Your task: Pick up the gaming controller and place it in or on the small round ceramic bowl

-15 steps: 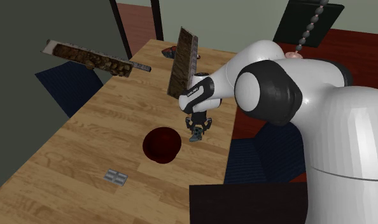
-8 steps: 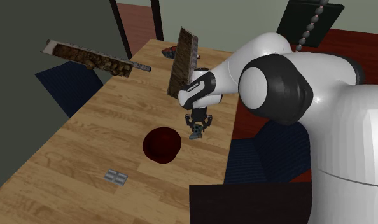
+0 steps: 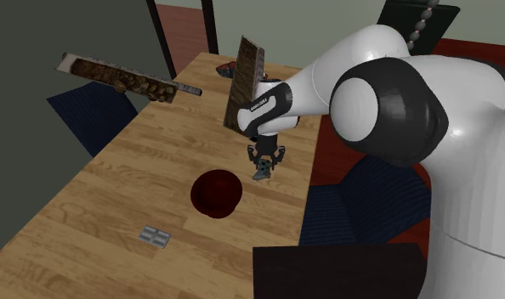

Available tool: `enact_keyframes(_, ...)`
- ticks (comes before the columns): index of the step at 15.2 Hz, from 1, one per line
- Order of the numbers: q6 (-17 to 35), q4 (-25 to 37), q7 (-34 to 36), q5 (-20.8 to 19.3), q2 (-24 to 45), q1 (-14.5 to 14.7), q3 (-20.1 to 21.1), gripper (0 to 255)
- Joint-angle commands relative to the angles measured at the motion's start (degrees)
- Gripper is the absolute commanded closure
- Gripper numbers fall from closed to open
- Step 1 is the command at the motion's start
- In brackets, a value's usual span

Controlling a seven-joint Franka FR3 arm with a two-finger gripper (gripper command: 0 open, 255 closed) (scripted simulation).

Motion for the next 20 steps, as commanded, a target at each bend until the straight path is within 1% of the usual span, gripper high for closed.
enact_keyframes(1,-0.7,-0.6,0.0,0.2,-1.3,-0.1,0.2,255)
enact_keyframes(18,-9.4,-1.2,-0.2,1.8,-10.7,-1.2,1.5,255)
enact_keyframes(19,-9.4,-1.2,-0.2,1.8,-10.7,-1.2,1.5,255)
enact_keyframes(20,-9.1,-1.9,0.9,2.0,-11.2,-0.4,1.9,255)
